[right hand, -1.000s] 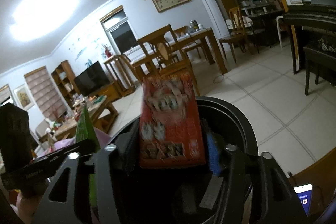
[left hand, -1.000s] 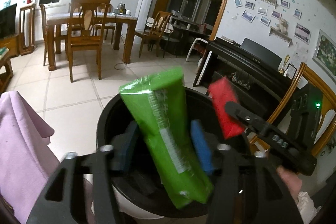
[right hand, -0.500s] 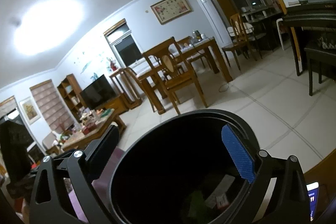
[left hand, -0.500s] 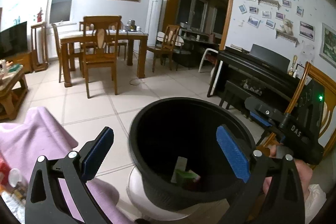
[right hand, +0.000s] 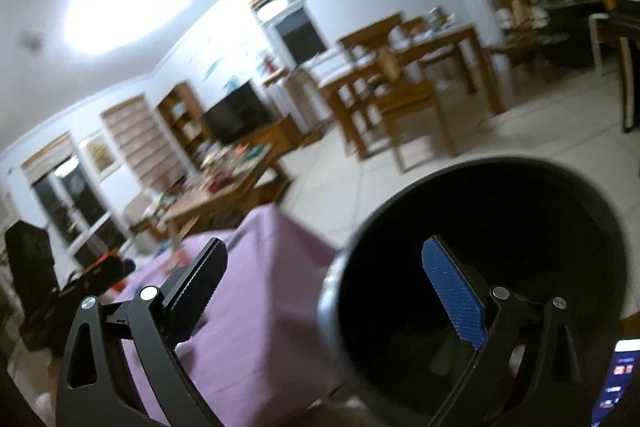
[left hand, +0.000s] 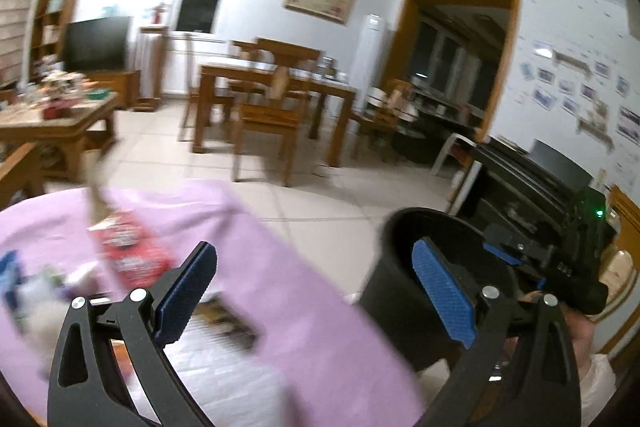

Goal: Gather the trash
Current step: 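Grasp the white fluffy toy with the left tool while the right tool grasps another red box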

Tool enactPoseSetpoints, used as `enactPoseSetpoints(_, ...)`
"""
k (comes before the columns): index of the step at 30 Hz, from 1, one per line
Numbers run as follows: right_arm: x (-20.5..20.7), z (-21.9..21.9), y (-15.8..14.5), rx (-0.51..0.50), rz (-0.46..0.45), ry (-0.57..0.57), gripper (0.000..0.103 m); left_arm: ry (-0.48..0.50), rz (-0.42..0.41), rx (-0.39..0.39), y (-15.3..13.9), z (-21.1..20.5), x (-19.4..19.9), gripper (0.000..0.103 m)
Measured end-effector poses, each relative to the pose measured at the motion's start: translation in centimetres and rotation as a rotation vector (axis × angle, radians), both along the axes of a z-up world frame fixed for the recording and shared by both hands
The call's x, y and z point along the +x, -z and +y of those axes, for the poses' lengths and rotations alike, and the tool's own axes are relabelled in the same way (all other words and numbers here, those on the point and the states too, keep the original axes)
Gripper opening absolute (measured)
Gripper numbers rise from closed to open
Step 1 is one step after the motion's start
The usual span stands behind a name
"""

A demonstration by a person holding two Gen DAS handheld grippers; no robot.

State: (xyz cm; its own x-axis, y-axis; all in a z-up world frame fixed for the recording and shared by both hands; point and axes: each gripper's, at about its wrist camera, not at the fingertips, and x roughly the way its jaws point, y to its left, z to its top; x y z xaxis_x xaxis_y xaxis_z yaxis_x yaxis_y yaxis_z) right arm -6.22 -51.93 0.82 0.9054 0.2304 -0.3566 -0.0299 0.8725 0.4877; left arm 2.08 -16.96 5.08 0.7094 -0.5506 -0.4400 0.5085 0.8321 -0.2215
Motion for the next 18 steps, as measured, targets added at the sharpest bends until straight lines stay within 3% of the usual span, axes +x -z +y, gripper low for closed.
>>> enactPoseSetpoints(4, 2.6, 5.6, -1.2, -0.021, 0.028, -0.127, 0.096, -0.154, 0.025, 0.056, 0.6, 5.9, 0.6, 0.098)
enactPoseSetpoints(8, 6.1, 12.9, -3.1, -0.110, 0.034, -0.251, 0.096, -0.259, 0.125, 0.112, 2.7, 10.5, 2.1, 0.097)
enactPoseSetpoints(15, 13.8, 24.9, -5.1, -0.347, 0.092, -0.441, 0.095, -0.263, 0.261, 0.090, 5.7, 12.7, 4.9, 0.097)
enactPoseSetpoints(18, 17.3, 29.3, -4.6, -0.473, 0.150, -0.495, 0.080, -0.269, 0.285, 0.089, 6.7, 13.0, 5.7, 0.096)
